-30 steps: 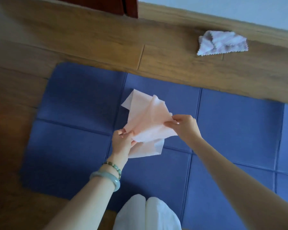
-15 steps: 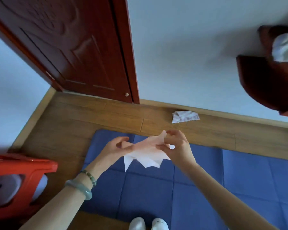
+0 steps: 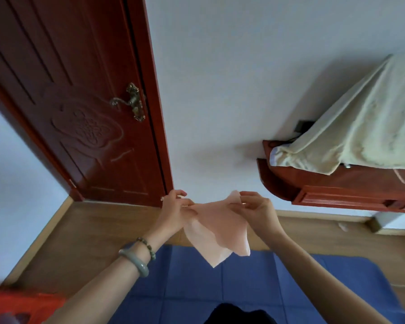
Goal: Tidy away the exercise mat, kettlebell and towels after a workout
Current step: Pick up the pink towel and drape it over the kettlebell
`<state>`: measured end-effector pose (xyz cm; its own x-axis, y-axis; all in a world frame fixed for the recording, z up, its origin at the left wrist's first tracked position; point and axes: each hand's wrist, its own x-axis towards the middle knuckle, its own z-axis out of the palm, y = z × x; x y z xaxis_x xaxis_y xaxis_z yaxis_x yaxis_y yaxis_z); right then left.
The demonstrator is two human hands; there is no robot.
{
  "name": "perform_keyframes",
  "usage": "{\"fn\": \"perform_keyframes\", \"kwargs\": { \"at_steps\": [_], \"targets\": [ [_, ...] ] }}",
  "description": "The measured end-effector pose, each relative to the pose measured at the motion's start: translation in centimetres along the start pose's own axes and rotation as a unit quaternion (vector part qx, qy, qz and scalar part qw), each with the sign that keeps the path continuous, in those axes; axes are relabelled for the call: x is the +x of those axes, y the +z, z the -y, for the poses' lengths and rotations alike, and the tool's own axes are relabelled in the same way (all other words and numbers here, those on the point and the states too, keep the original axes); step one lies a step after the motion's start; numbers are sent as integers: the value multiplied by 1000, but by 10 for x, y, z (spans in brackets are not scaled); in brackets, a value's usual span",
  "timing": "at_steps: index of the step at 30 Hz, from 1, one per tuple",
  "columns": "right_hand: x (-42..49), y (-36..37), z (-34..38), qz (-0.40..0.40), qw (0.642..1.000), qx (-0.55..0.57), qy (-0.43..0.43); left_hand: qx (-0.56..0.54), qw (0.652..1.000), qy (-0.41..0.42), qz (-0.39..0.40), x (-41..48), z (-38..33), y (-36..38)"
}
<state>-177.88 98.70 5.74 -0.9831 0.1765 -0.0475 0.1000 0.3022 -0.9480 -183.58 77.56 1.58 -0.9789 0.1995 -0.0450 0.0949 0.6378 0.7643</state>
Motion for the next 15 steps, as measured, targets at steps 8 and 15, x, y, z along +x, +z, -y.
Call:
{"fn": "perform_keyframes", "kwargs": {
  "at_steps": [8, 15],
  "targets": [
    [-80, -79, 19, -99, 990, -89, 43, -52, 978, 147, 135, -11, -91, 13],
    [-164, -137, -3, -193, 933, -274, 129, -41, 927, 265, 264, -44, -153, 67]
  ]
}}
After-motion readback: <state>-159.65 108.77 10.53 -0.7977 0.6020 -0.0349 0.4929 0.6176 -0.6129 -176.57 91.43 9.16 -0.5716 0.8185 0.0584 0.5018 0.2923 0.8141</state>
